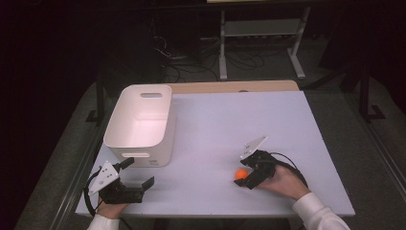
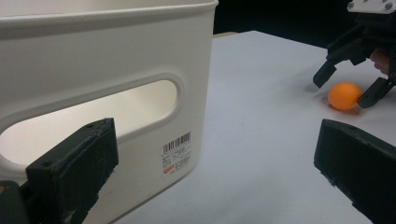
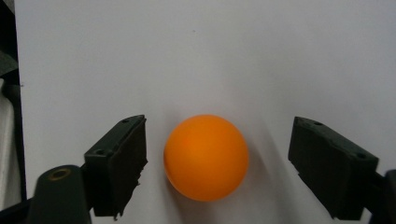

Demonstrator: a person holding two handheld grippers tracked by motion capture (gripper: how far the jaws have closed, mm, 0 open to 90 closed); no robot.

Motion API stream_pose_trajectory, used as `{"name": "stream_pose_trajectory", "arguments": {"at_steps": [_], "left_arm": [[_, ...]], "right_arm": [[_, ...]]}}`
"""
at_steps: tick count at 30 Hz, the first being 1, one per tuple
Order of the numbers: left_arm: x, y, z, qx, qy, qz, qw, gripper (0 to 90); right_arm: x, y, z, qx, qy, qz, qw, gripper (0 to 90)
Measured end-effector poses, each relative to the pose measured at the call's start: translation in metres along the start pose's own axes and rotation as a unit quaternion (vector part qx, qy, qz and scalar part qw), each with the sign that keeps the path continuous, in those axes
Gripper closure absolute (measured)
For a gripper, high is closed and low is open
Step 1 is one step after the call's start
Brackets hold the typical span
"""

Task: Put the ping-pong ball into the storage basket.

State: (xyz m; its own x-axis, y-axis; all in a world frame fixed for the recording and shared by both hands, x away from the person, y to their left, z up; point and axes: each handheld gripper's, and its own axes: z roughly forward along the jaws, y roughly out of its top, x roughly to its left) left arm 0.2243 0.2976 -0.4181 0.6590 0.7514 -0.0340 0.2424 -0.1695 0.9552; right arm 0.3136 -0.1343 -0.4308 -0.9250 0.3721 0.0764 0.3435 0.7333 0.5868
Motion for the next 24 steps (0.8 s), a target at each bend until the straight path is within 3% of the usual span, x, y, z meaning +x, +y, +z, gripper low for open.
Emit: {"name": "stream_pose_trajectory", "arguments": {"at_steps": [10,24], "left_arm": [[0.0000,0.0000,0.0002,-0.001,0.001,0.000,1.0000,0.0],[-0.0001,0.0000,0.0001,0.000,0.001,0.000,1.0000,0.0]], "right_arm": [[0.0006,-0.0057,-0.0055,0.004,-0.002,0.002,1.0000,28.5],[0.0049,-0.0057,-0.0011,0.008,0.001,-0.020,0.9998,43.1]]}}
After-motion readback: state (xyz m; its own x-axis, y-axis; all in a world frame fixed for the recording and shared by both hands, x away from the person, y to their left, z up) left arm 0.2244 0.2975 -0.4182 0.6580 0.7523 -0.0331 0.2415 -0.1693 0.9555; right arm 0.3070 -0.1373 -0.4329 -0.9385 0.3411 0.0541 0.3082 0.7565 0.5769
